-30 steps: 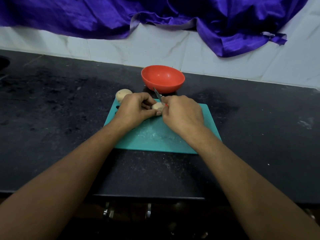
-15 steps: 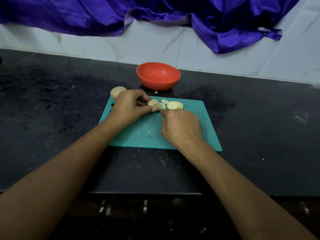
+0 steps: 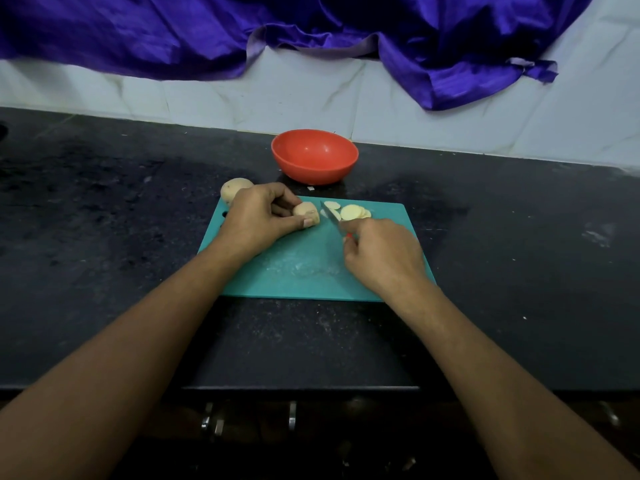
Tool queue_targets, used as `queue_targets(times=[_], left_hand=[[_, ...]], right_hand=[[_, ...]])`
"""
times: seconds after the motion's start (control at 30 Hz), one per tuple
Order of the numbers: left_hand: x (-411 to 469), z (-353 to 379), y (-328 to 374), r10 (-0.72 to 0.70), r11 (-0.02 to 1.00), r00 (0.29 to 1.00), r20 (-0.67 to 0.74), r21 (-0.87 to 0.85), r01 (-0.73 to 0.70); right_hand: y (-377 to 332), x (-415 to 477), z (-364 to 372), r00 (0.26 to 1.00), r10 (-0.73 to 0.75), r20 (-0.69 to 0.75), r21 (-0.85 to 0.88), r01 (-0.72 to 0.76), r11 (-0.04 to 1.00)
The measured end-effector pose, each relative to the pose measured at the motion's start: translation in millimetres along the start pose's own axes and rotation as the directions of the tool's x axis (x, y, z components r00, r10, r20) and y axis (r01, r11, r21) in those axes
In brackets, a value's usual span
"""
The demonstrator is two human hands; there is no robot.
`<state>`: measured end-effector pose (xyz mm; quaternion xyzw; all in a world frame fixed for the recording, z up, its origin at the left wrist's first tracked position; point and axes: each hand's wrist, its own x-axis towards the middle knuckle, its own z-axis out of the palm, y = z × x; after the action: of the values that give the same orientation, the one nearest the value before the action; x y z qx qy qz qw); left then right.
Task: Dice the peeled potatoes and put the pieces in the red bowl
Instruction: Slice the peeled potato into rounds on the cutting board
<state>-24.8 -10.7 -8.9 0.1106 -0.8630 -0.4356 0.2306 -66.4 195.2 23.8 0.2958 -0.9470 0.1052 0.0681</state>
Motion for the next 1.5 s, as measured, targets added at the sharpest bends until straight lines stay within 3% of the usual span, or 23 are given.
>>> queue_targets(times=[0.2,0.43,0.63,1.07,1.5], left_hand=[[-1.1,-2.3,-1.5,-0.001,1.0,1.0,0.019,0.002,0.001],[-3.5,-8.1,-1.2,0.006,0.999,0.997,0.072,-0.043,-0.003],[-3.6,-6.0,-2.9,0.019,0.998,0.998,0.058,-0.066,-0.015],[-2.0,-1.9,-2.8,0.123,0.986,0.992,-0.006,0.117,-0.122],[-3.3,-0.7,4.9,0.178,0.968,0.984,-0.006,0.178,-0.175]], right_hand=[[8.9,3.5,-8.4,0.998,0.034,-0.056,0.148,-0.025,0.989],[0.4,10.1,-21.5,0.993,0.004,-0.115,0.206,0.02,0.978],[-19.1,10.1,-17.7,0.994,-0.061,-0.094,0.187,0.078,0.979],[-33.9,15.3,-11.6,0.991,-0.081,-0.106,0.083,0.09,0.992],[-30.6,23.7,-13.5,0.992,-0.085,-0.094,0.05,0.09,0.995]])
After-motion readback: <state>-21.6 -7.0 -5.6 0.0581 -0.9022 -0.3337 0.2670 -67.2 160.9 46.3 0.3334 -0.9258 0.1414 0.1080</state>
